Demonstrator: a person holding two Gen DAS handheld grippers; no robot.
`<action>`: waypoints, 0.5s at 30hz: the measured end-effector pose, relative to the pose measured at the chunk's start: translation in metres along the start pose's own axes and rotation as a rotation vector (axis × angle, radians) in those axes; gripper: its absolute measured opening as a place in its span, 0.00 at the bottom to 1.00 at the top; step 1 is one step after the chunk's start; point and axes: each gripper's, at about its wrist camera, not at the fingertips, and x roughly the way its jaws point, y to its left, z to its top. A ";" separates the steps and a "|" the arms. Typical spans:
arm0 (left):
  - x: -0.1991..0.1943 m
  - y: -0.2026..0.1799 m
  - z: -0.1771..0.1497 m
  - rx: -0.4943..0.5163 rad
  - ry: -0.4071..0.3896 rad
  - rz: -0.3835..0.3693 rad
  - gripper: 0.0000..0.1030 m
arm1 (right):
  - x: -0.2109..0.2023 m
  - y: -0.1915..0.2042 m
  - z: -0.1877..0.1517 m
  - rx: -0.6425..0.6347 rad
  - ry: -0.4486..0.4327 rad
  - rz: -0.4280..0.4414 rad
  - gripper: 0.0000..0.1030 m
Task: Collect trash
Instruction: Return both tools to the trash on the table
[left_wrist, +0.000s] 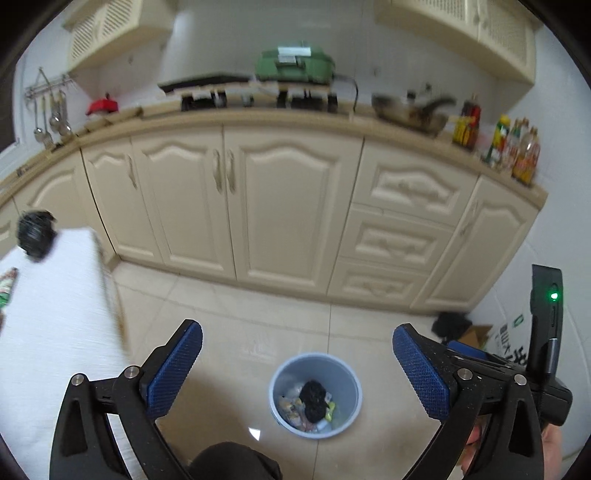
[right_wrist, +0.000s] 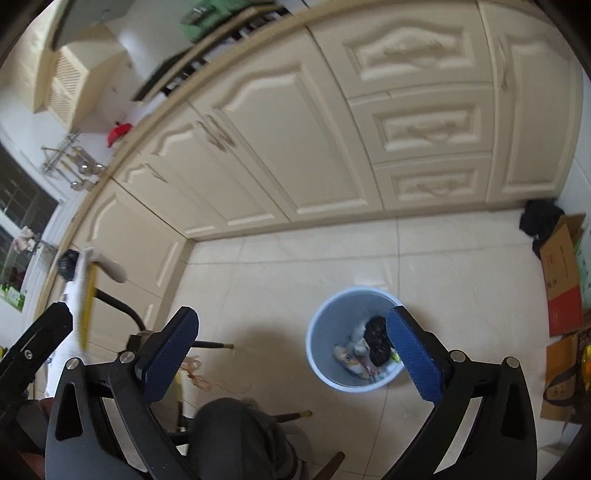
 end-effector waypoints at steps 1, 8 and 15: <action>-0.020 0.005 -0.003 -0.004 -0.029 0.006 0.99 | -0.007 0.012 0.002 -0.014 -0.013 0.012 1.00; -0.143 0.058 -0.036 -0.054 -0.172 0.043 0.99 | -0.051 0.109 0.003 -0.152 -0.091 0.113 1.00; -0.250 0.122 -0.082 -0.138 -0.291 0.128 0.99 | -0.083 0.207 -0.013 -0.308 -0.144 0.205 1.00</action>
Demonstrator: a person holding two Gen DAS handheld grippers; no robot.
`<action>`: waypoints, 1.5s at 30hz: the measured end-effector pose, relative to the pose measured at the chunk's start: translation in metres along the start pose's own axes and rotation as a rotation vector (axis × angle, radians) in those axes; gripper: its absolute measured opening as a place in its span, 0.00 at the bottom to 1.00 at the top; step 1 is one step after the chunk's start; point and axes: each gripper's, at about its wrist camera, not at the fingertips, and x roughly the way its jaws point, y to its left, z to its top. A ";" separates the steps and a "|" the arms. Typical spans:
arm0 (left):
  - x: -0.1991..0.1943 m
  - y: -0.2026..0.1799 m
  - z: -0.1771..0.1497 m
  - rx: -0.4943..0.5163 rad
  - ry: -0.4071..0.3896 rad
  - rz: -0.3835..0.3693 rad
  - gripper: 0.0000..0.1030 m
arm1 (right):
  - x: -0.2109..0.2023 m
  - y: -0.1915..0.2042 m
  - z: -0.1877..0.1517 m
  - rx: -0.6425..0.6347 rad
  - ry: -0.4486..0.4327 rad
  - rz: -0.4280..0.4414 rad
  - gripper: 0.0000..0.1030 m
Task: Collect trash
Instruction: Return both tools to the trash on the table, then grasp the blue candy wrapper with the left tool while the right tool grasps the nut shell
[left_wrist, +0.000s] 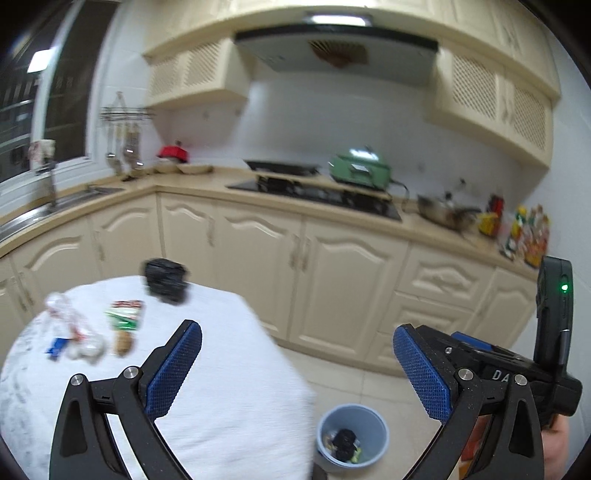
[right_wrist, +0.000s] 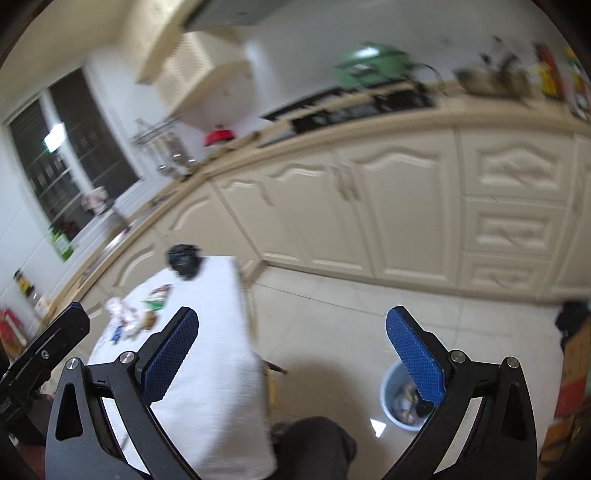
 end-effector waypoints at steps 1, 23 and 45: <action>-0.011 0.010 -0.002 -0.011 -0.014 0.013 0.99 | -0.001 0.018 0.002 -0.027 -0.009 0.019 1.00; -0.125 0.185 -0.074 -0.193 -0.033 0.425 0.99 | 0.106 0.241 -0.030 -0.387 0.129 0.160 1.00; 0.115 0.309 -0.017 -0.050 0.404 0.418 0.89 | 0.301 0.266 -0.071 -0.454 0.431 0.039 0.64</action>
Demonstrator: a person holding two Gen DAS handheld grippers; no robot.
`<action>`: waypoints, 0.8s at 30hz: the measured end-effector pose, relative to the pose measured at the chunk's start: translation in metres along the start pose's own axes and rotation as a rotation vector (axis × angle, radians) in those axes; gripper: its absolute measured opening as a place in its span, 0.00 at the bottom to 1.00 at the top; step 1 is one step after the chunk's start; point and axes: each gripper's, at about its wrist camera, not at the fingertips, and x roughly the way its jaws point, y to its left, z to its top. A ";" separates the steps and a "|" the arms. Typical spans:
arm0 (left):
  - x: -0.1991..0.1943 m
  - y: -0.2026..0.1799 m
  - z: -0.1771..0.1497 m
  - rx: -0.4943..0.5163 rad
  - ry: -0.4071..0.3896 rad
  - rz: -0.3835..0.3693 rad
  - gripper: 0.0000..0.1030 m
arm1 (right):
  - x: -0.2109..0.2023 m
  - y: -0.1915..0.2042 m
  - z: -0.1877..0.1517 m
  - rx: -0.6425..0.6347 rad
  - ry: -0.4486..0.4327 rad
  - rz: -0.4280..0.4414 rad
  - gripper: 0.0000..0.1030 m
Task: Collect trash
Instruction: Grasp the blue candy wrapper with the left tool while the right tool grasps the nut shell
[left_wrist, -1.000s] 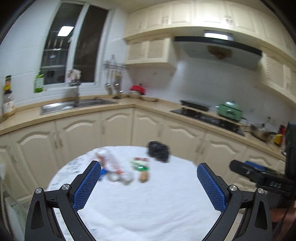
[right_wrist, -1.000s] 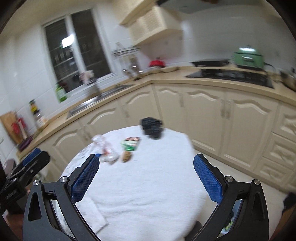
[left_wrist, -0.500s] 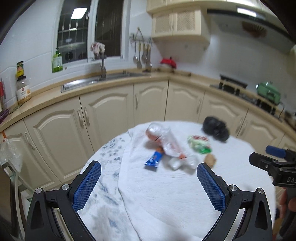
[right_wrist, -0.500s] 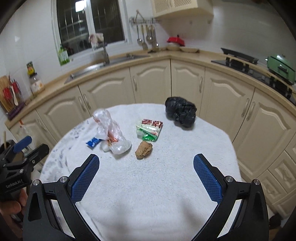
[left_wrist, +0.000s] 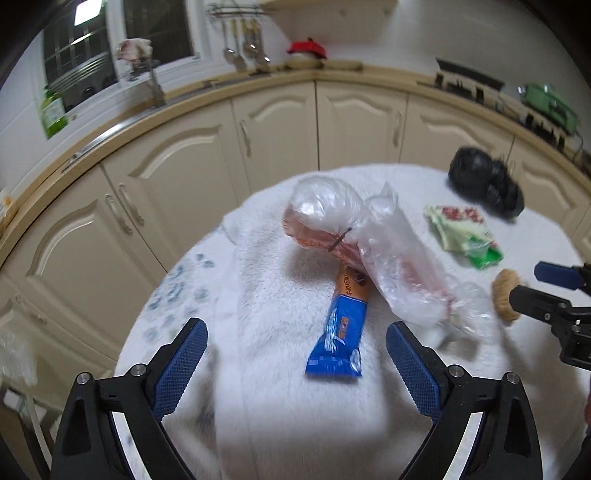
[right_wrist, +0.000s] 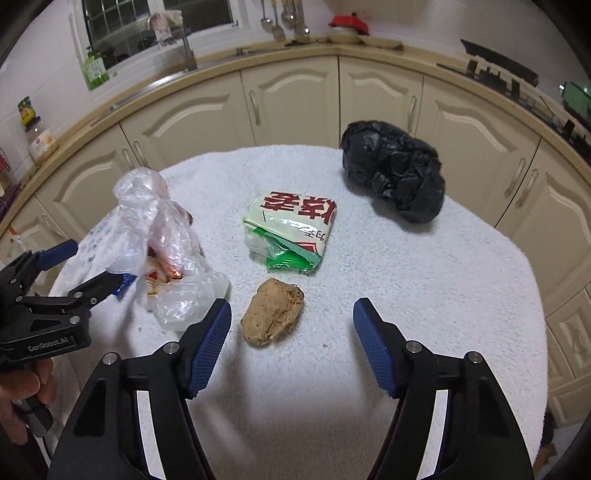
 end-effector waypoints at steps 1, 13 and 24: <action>0.010 -0.002 0.004 0.018 0.012 -0.005 0.84 | 0.005 0.002 0.000 -0.012 0.011 -0.004 0.58; 0.052 0.005 0.006 -0.031 0.027 -0.185 0.16 | -0.003 0.002 -0.020 -0.012 -0.010 0.070 0.29; 0.013 0.005 -0.038 -0.077 -0.005 -0.205 0.15 | -0.043 -0.005 -0.057 0.003 -0.046 0.113 0.24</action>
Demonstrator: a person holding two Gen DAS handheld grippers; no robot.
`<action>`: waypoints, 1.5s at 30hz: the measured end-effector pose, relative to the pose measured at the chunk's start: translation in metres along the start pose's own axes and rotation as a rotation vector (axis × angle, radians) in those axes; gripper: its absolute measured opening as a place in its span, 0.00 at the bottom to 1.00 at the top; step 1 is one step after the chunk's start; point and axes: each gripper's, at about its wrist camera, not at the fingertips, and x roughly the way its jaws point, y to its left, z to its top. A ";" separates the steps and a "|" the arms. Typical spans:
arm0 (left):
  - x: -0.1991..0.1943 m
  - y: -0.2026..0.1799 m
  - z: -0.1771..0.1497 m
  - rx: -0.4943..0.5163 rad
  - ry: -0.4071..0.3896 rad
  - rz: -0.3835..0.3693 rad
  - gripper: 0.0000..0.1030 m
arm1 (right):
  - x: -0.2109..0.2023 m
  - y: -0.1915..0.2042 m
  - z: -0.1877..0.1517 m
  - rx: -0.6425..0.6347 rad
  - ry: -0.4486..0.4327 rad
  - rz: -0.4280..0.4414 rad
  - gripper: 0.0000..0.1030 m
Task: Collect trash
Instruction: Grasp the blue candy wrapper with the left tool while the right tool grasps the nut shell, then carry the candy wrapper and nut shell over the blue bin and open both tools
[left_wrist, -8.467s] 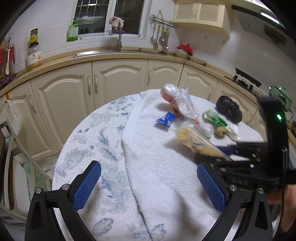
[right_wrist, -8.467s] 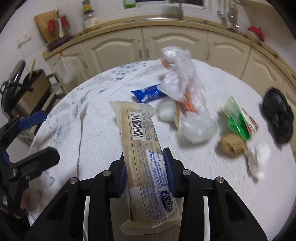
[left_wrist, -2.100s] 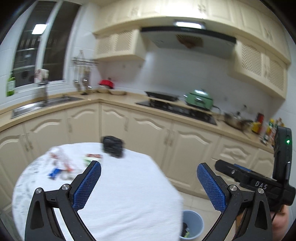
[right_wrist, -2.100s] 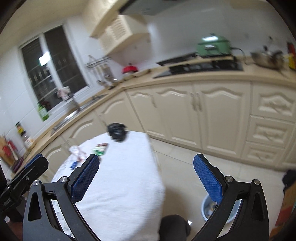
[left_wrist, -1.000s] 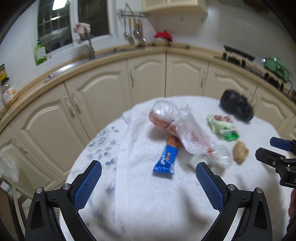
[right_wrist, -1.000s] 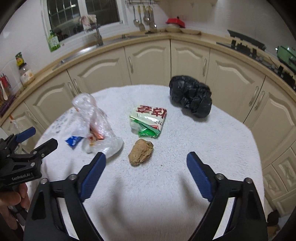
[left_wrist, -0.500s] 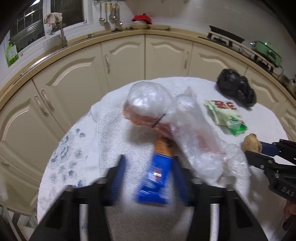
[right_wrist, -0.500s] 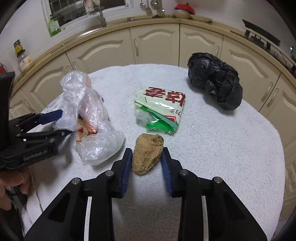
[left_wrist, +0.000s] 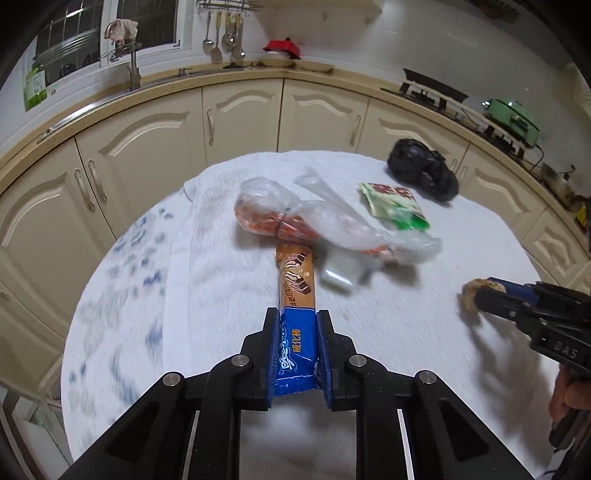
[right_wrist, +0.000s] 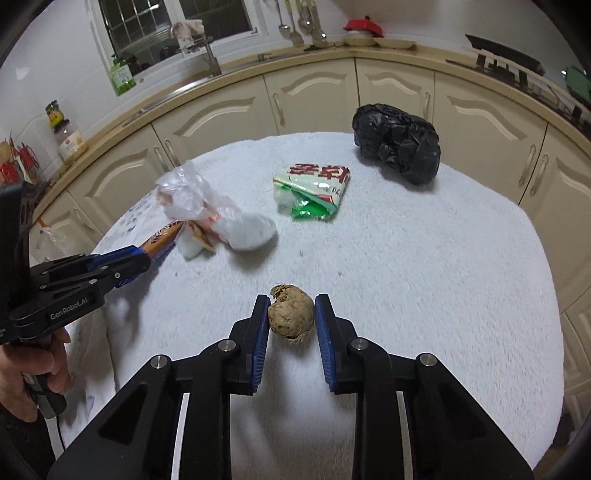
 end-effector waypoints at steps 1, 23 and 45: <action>-0.001 -0.002 -0.003 0.004 0.000 0.009 0.15 | 0.002 0.001 -0.003 -0.004 0.003 -0.001 0.26; -0.051 -0.042 -0.052 -0.023 -0.031 -0.004 0.14 | -0.029 -0.010 -0.058 0.009 -0.009 0.034 0.25; -0.167 -0.138 -0.092 0.028 -0.193 -0.065 0.14 | -0.122 -0.045 -0.094 0.080 -0.157 0.113 0.25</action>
